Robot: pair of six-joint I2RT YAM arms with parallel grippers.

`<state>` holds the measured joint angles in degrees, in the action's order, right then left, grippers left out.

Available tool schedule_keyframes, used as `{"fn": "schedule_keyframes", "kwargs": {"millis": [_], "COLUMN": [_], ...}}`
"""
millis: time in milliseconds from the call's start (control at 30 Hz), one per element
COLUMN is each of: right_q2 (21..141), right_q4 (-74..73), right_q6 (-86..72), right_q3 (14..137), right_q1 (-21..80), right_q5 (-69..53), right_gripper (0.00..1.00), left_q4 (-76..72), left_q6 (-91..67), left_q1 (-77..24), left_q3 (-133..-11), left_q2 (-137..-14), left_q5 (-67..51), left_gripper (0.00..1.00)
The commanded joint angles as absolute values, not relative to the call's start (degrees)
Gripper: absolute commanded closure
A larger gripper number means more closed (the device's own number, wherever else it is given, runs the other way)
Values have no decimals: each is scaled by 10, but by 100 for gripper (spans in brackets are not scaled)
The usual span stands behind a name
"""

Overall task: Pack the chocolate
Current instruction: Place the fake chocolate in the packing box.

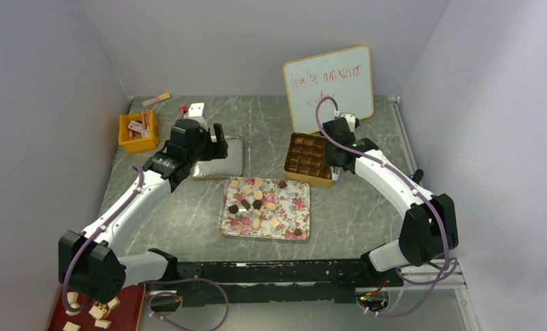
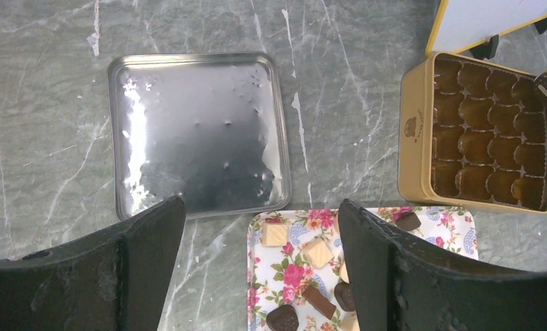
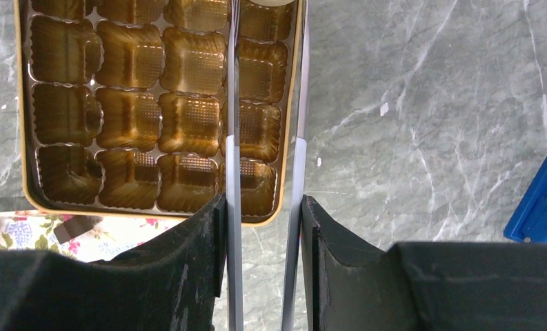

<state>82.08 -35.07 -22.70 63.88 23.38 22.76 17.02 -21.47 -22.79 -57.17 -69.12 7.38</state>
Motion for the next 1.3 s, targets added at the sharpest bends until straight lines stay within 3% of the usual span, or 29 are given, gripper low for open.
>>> {"fn": "schedule_keyframes", "kwargs": {"millis": [0, 267, 733, 1267], "right_q2": [826, 833, 851, 837], "right_q4": [-312, -310, -313, -327], "right_q6": [-210, -201, -195, -202], "right_q3": [651, 659, 683, 689], "right_q1": [225, 218, 206, 206], "right_q5": [221, 214, 195, 187], "right_gripper": [100, 100, 89, 89], "left_q4": [160, 158, 155, 150], "left_q6": [-204, -210, -216, -213], "left_q1": [-228, -228, -228, -228], "left_q3": [-566, -567, -564, -572], "left_q2": [-679, -680, -680, -691], "left_q5": [75, 75, 73, 71], "left_gripper": [14, 14, 14, 14]}}
